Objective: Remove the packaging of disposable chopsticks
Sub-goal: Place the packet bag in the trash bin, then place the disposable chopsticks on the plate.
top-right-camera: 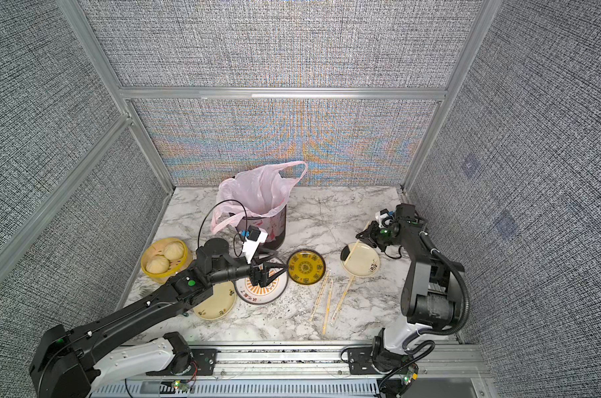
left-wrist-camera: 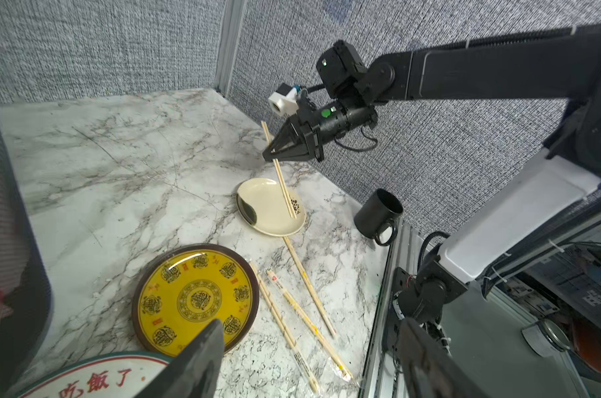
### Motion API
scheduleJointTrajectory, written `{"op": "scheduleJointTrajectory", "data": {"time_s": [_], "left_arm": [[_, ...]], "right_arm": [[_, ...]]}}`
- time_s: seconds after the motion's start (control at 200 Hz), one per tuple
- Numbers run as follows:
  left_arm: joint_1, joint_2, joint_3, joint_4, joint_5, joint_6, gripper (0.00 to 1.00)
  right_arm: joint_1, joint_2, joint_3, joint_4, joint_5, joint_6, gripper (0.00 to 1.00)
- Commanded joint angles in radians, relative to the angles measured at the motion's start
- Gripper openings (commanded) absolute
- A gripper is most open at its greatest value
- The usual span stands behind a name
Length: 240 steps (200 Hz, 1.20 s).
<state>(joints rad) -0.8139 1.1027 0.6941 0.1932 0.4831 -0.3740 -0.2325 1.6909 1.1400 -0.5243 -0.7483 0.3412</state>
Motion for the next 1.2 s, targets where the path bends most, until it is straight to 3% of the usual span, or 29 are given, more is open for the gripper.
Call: {"op": "scheduleJointTrajectory", "data": {"time_s": [0.0,0.125,0.37,0.641,1.196], "left_arm": [[-0.005,0.039,-0.014,0.082,0.068,-0.001,0.8],[-0.02,0.076,-0.029,0.131,0.07,-0.018,0.8],[-0.076,0.138,-0.024,0.164,0.013,-0.018,0.79],[-0.13,0.209,-0.003,0.197,-0.014,-0.017,0.79],[-0.142,0.262,0.002,0.234,-0.002,-0.022,0.79]], "right_arm": [[-0.001,0.059,0.024,-0.043,-0.001,-0.019,0.0],[-0.002,0.104,0.034,-0.067,0.101,-0.035,0.0],[0.002,0.156,0.056,-0.098,0.177,-0.045,0.0],[0.002,0.188,0.043,-0.048,0.173,-0.028,0.02],[0.02,0.212,0.039,-0.052,0.226,-0.039,0.1]]}}
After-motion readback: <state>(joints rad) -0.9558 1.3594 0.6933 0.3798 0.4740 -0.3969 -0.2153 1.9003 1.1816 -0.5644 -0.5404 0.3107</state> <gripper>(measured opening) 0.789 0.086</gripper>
